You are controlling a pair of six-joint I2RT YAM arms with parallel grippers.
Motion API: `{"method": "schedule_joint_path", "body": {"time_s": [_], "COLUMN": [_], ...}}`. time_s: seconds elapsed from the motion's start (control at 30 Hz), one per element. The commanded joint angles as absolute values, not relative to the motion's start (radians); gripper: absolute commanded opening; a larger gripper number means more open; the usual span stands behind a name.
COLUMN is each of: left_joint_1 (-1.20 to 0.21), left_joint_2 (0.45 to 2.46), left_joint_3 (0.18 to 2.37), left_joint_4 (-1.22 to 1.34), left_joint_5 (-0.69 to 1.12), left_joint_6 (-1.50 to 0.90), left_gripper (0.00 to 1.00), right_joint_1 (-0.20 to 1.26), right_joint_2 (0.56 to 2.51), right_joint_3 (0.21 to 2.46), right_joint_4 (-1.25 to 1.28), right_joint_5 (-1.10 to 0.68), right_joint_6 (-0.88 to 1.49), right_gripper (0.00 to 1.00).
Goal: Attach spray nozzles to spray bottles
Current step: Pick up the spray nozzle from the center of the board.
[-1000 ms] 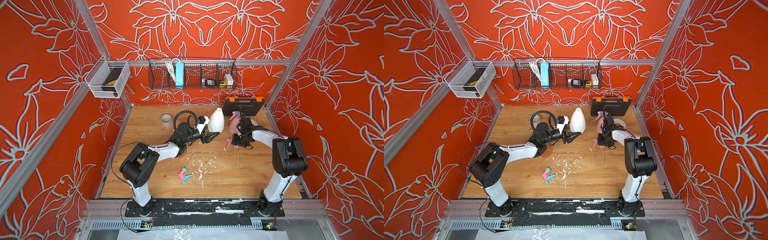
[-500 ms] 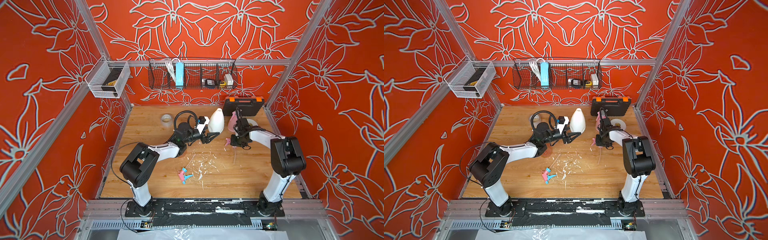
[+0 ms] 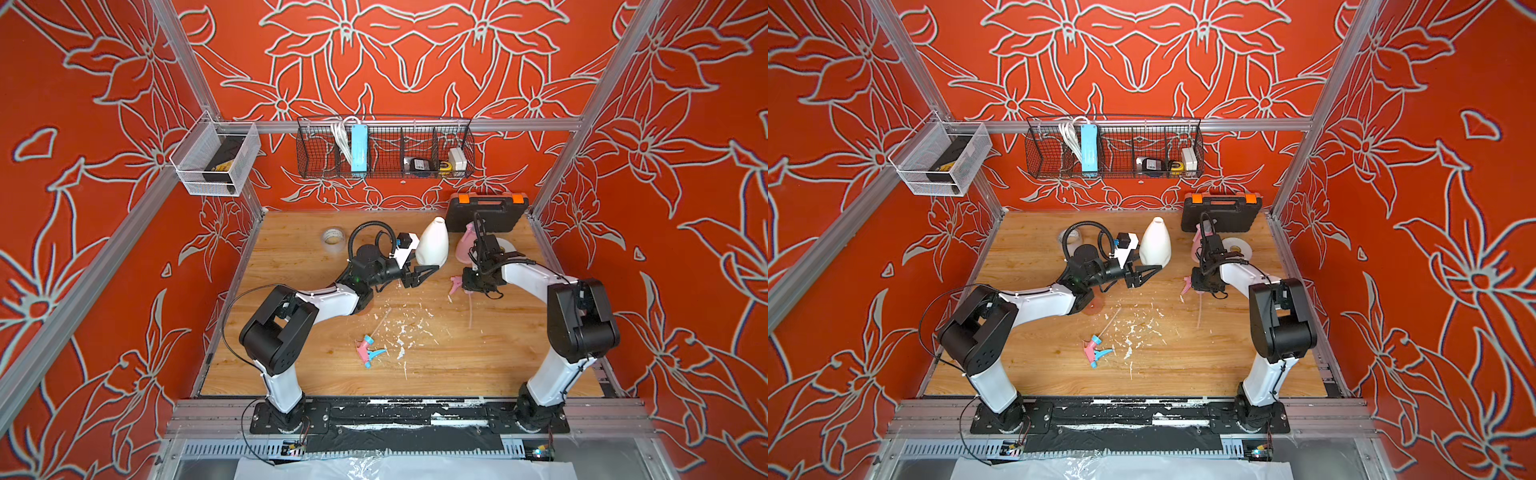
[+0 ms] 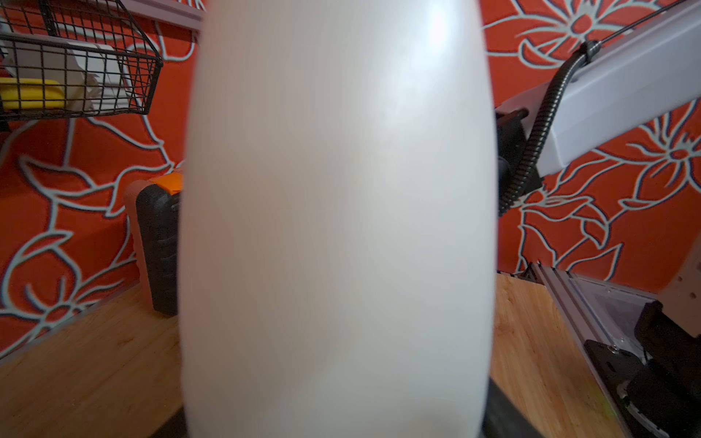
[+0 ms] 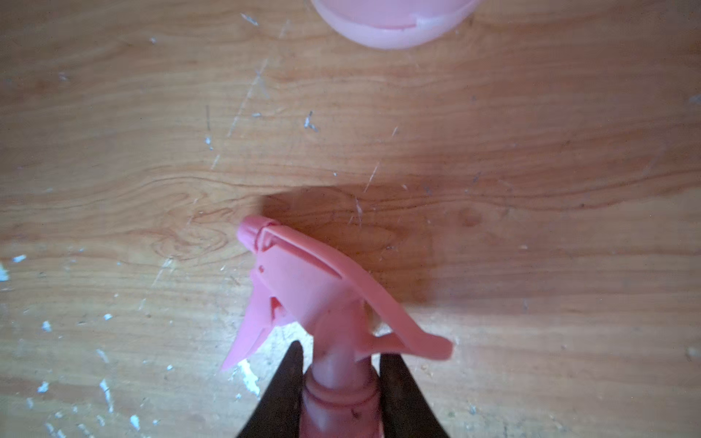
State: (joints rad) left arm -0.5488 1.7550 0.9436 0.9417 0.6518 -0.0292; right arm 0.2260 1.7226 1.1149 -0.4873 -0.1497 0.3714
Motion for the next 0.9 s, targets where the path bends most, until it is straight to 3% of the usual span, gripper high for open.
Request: {"method": "schedule_joint_path", "body": {"time_s": [0.0,0.4,0.67,0.87], "left_joint_1": [-0.543,-0.532,-0.536,-0.557], "left_joint_2": [1.718,1.697,1.699,1.718], "left_joint_3": [0.953,0.934,0.92,0.923], "left_joint_4": [0.946,0.945,0.981,0.999], "left_joint_5": [0.655,0.655,0.687,0.683], "left_joint_6": [-0.003,0.005,-0.034,-0.039], "left_gripper": [0.49,0.49,0.49,0.49], "right_joint_1": [0.238,0.252,0.271,0.412], "right_joint_2": [1.612,1.277,1.196,1.291], "right_joint_3": [1.098,1.097,1.381,1.661], "right_joint_4": [-0.491,-0.49,-0.454,-0.368], "right_joint_5": [-0.131,-0.135,-0.107,-0.042], "right_joint_6": [0.387,0.38,0.368,0.259], "right_gripper": [0.25,0.17,0.14,0.14]}}
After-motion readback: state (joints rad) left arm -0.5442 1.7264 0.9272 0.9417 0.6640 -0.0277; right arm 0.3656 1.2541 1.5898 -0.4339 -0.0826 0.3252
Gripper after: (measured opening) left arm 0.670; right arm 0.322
